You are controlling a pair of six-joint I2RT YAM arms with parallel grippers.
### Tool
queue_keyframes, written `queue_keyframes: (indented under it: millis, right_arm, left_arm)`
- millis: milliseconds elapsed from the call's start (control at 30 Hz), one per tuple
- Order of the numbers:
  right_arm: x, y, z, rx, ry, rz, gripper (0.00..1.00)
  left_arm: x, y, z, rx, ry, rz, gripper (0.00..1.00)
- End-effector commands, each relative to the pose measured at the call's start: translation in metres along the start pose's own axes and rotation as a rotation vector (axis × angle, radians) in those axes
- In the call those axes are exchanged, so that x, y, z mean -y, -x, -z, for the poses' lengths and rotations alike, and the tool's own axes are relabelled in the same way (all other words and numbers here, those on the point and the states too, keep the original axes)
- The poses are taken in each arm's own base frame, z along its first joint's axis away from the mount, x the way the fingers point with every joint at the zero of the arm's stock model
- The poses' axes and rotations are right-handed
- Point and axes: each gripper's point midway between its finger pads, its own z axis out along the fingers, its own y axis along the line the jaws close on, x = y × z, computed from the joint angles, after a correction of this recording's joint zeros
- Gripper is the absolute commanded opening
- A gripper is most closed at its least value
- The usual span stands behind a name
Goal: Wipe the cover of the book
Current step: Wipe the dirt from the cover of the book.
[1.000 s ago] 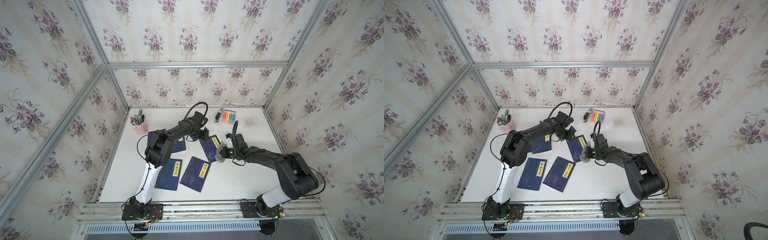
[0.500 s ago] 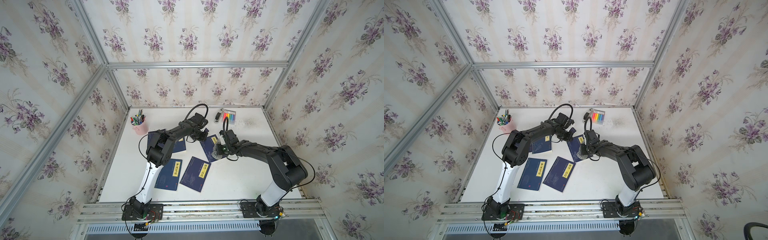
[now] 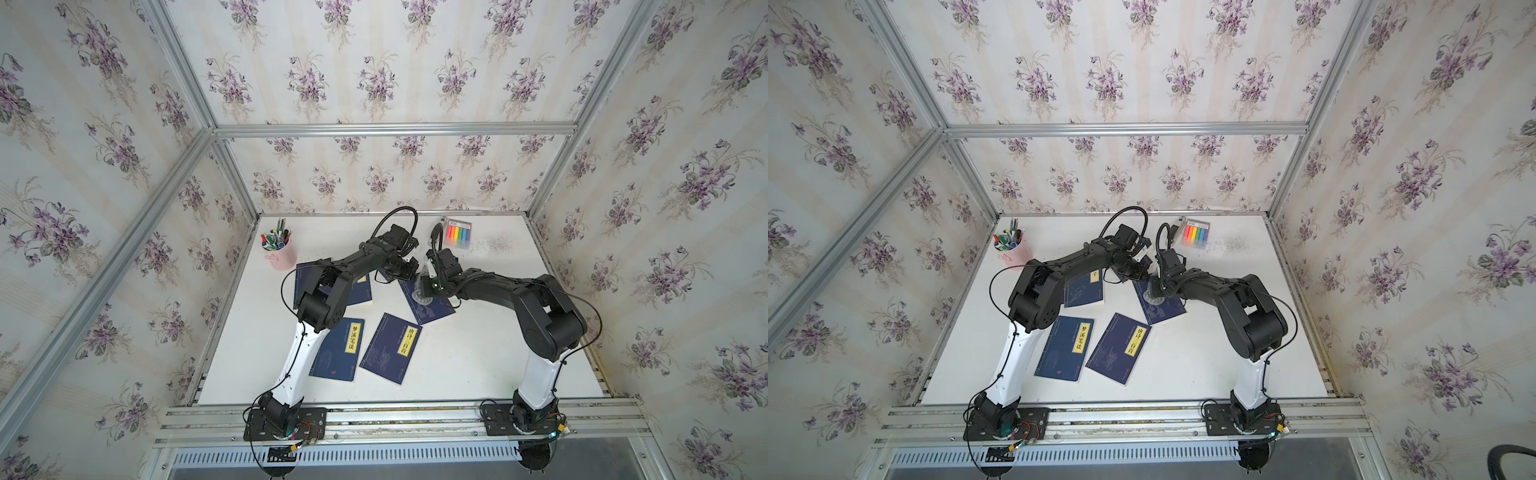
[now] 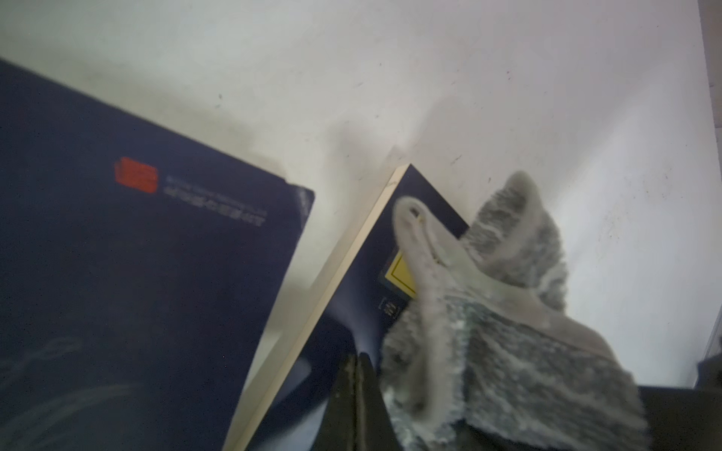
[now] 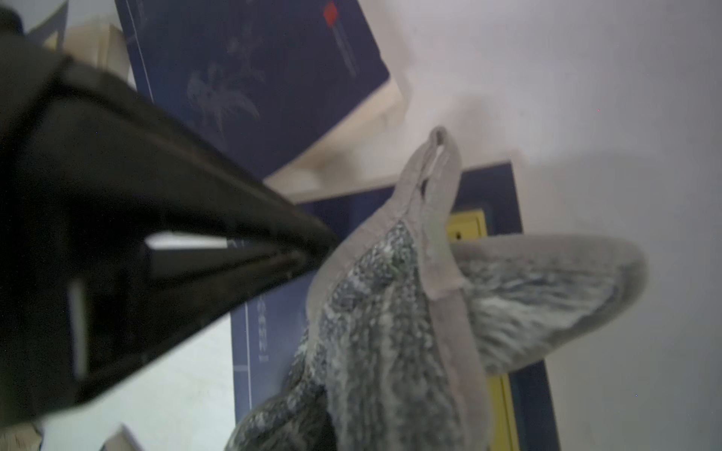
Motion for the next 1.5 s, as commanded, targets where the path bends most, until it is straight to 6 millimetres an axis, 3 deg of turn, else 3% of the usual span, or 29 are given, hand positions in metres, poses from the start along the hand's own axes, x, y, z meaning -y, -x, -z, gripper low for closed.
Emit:
queue_keyframes:
  millis: [0,133,433,567,733,1000,1167,1300,1467]
  right_arm:
    - [0.027,-0.045,-0.014,-0.19,-0.117,-0.006,0.0]
    - [0.028,-0.05,-0.008,-0.183,-0.112,-0.015,0.0]
    - [0.033,-0.113,0.04,-0.208,-0.084,-0.055,0.0]
    - [0.039,-0.125,0.058,-0.199,-0.1,-0.074,0.0]
    - [0.037,-0.109,0.052,-0.18,-0.104,-0.051,0.0]
    - [0.039,-0.051,-0.007,-0.167,-0.075,-0.075,0.0]
    - [0.036,-0.04,-0.008,-0.155,-0.075,-0.075,0.0]
    - [0.046,-0.06,0.011,-0.161,-0.109,-0.085,0.0]
    - [0.06,-0.111,0.046,-0.169,-0.132,-0.134,0.0]
  left_arm:
    - [-0.017,-0.031,-0.013,-0.106,0.053,0.036,0.0]
    - [-0.024,-0.031,-0.014,-0.109,0.023,0.098,0.0]
    - [-0.032,-0.03,-0.01,-0.103,0.023,0.125,0.0]
    - [-0.032,-0.03,-0.011,-0.106,0.023,0.124,0.0]
    - [-0.033,-0.03,-0.011,-0.106,0.026,0.121,0.0]
    - [-0.034,-0.031,-0.01,-0.101,0.034,0.109,0.0]
    - [-0.034,-0.03,-0.01,-0.091,0.032,0.095,0.0]
    - [-0.035,-0.03,-0.01,-0.089,0.033,0.09,0.0]
    - [-0.035,-0.03,-0.01,-0.089,0.042,0.083,0.0]
